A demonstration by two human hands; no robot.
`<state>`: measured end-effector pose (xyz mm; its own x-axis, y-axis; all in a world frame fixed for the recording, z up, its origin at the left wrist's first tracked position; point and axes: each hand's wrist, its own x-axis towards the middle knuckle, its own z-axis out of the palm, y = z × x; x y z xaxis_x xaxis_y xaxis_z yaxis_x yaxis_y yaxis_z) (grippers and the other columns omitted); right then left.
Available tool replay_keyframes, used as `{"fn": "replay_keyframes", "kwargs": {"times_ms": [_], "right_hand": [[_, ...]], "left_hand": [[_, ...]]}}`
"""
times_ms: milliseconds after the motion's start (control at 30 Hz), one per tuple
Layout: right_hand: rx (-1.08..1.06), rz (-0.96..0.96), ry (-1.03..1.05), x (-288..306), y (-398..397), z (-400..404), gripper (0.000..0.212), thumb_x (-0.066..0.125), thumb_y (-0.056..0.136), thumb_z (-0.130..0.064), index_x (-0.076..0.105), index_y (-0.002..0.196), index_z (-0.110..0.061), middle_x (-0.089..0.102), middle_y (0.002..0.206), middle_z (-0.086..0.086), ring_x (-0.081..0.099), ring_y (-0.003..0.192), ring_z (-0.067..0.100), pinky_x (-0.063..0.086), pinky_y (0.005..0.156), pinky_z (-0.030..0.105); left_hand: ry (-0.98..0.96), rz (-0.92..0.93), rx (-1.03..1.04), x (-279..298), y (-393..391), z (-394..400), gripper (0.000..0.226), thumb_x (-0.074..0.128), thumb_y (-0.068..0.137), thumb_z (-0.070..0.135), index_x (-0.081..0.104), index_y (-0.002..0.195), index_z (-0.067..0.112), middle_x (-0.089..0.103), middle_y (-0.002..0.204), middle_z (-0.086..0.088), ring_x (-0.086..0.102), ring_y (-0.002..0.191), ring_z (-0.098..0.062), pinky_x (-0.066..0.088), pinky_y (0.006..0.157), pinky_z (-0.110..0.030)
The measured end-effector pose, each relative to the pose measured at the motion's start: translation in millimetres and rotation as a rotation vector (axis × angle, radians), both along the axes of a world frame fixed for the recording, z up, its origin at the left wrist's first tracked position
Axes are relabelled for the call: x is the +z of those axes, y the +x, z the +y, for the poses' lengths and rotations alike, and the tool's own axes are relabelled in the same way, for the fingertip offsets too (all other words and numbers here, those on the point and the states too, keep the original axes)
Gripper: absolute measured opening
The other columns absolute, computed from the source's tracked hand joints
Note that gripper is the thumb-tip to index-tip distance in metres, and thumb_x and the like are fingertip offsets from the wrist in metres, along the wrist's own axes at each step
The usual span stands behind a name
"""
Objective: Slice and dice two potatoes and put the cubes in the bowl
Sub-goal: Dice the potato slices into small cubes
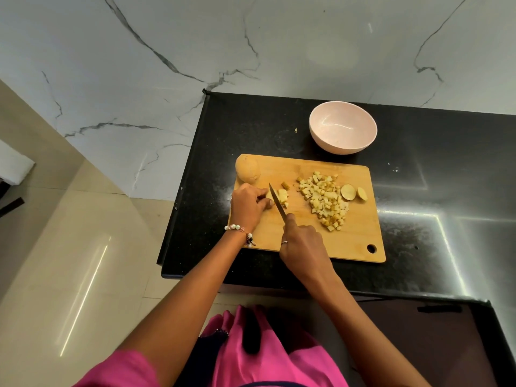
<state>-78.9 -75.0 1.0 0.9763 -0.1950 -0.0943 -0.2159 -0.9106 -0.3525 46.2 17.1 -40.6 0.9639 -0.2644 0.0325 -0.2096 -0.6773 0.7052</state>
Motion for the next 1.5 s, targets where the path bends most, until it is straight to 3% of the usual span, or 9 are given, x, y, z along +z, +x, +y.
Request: {"fn": "replay_keyframes", "kwargs": {"times_ms": [367, 633, 833, 933, 1000, 1167, 1267, 1333, 1500], "right_hand": [[-0.006, -0.002, -0.037, -5.7, 5.6, 6.8, 0.051, 0.033, 0.095, -0.009, 0.024, 0.144, -0.002, 0.06, 0.097, 0.02, 0.057, 0.083, 0.037, 0.031, 0.06, 0.035], [0.019, -0.001, -0.093, -9.2, 20.8, 11.7, 0.052, 0.032, 0.092, -0.001, 0.023, 0.143, 0.004, 0.06, 0.095, 0.021, 0.058, 0.082, 0.037, 0.029, 0.059, 0.035], [0.061, 0.004, -0.195, -24.0, -13.4, 11.7, 0.057, 0.048, 0.077, 0.005, 0.04, 0.134, 0.012, 0.061, 0.073, 0.021, 0.055, 0.05, 0.036, 0.025, 0.045, 0.031], [0.04, 0.057, -0.062, -17.3, -27.8, 7.6, 0.058, 0.034, 0.092, -0.004, 0.017, 0.147, 0.002, 0.06, 0.099, 0.02, 0.058, 0.077, 0.036, 0.033, 0.058, 0.035], [0.004, 0.048, 0.017, -15.2, -26.0, 1.0, 0.056, 0.031, 0.096, -0.01, 0.014, 0.149, -0.003, 0.059, 0.104, 0.018, 0.056, 0.086, 0.035, 0.035, 0.064, 0.036], [0.017, 0.013, 0.035, -11.9, -15.7, 4.8, 0.054, 0.032, 0.096, -0.012, 0.018, 0.148, -0.005, 0.061, 0.1, 0.017, 0.057, 0.084, 0.034, 0.039, 0.066, 0.038], [0.054, 0.071, 0.011, -14.4, -9.7, 16.1, 0.058, 0.033, 0.093, -0.009, 0.015, 0.148, -0.005, 0.059, 0.104, 0.02, 0.057, 0.087, 0.037, 0.037, 0.066, 0.038], [0.055, 0.065, -0.031, -17.5, -4.4, 18.1, 0.059, 0.033, 0.092, -0.007, 0.016, 0.148, -0.004, 0.059, 0.102, 0.019, 0.057, 0.086, 0.037, 0.033, 0.062, 0.036], [-0.042, 0.014, -0.038, -22.0, 5.3, -2.7, 0.056, 0.035, 0.093, -0.008, 0.02, 0.146, -0.003, 0.06, 0.098, 0.02, 0.058, 0.084, 0.038, 0.036, 0.061, 0.037]], "left_hand": [[0.0, 0.02, 0.05, -1.8, 2.1, -4.8, 0.025, 0.072, 0.079, 0.014, 0.071, 0.104, 0.008, 0.071, 0.099, -0.007, 0.063, 0.096, -0.019, 0.049, 0.092, -0.036], [-0.014, 0.014, 0.074, -1.7, 2.6, -5.0, 0.022, 0.076, 0.076, 0.016, 0.074, 0.096, 0.01, 0.069, 0.095, -0.01, 0.063, 0.09, -0.021, 0.051, 0.084, -0.038], [-0.046, -0.027, 0.083, -0.1, -3.8, -3.7, 0.024, 0.077, 0.075, 0.019, 0.074, 0.096, 0.008, 0.069, 0.092, -0.012, 0.063, 0.086, -0.023, 0.051, 0.08, -0.038], [-0.054, -0.019, 0.069, 0.3, -2.8, -0.1, 0.026, 0.077, 0.074, 0.02, 0.074, 0.098, 0.01, 0.069, 0.092, -0.009, 0.062, 0.085, -0.019, 0.051, 0.079, -0.034], [-0.038, 0.014, 0.04, 1.9, -0.1, 3.7, 0.028, 0.076, 0.076, 0.021, 0.073, 0.102, 0.012, 0.068, 0.096, -0.005, 0.061, 0.087, -0.016, 0.049, 0.081, -0.027], [-0.156, 0.046, 0.088, 3.6, -1.2, 14.5, 0.025, 0.065, 0.086, 0.012, 0.068, 0.11, 0.007, 0.07, 0.1, -0.007, 0.065, 0.087, -0.014, 0.052, 0.084, -0.027], [-0.244, 0.033, 0.234, 2.2, -6.3, 15.6, 0.022, 0.056, 0.09, 0.002, 0.069, 0.108, 0.006, 0.071, 0.091, -0.008, 0.065, 0.069, -0.009, 0.053, 0.066, -0.014], [-0.262, 0.047, 0.273, 0.4, -6.7, 14.0, 0.023, 0.055, 0.09, 0.001, 0.069, 0.107, 0.006, 0.07, 0.095, -0.008, 0.066, 0.073, -0.012, 0.051, 0.062, -0.009], [-0.21, 0.028, 0.265, 0.5, -4.2, 9.3, 0.021, 0.059, 0.088, 0.006, 0.07, 0.106, 0.008, 0.07, 0.099, -0.006, 0.066, 0.086, -0.017, 0.055, 0.081, -0.031]]}}
